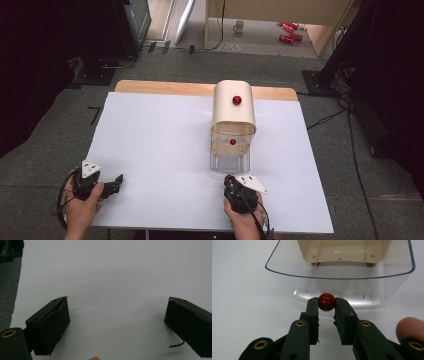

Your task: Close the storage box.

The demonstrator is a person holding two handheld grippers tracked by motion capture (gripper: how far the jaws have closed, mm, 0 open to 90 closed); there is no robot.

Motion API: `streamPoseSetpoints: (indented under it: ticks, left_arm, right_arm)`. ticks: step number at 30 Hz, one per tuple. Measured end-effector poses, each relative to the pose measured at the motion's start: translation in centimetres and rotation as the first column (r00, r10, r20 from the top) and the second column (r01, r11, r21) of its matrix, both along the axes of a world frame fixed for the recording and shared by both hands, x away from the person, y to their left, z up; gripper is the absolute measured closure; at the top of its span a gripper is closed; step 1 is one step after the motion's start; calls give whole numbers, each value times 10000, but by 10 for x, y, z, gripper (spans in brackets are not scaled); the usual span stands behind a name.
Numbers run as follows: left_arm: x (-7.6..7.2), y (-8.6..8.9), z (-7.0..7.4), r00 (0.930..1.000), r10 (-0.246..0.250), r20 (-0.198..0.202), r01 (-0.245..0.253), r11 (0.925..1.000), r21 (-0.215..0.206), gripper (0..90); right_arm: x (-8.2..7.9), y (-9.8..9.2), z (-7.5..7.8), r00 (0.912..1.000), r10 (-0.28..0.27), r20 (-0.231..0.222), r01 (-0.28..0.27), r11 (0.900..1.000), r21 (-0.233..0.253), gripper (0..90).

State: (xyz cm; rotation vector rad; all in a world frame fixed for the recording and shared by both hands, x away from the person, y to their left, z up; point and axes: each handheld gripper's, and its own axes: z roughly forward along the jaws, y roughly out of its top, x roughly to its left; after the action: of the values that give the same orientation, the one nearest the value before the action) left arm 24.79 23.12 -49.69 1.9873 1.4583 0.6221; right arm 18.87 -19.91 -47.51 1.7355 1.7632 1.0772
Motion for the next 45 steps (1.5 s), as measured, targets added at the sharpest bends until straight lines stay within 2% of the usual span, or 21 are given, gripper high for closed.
streamPoseSetpoints:
  ticks: [7,31,45]
  left_arm:
    - [0,0,0,10000,-2,-4,2,10000,-1,56]
    - [0,0,0,10000,-1,-4,1,10000,-8,56]
    - [0,0,0,10000,-1,2,1,10000,-12,56]
  right_arm:
    - [15,-1,7,9998,-94,173,95,9999,-92,751]
    - [56,-3,8,9997,-163,162,169,9991,-386,752]
    - [69,-3,8,9998,-141,154,149,9984,-552,749]
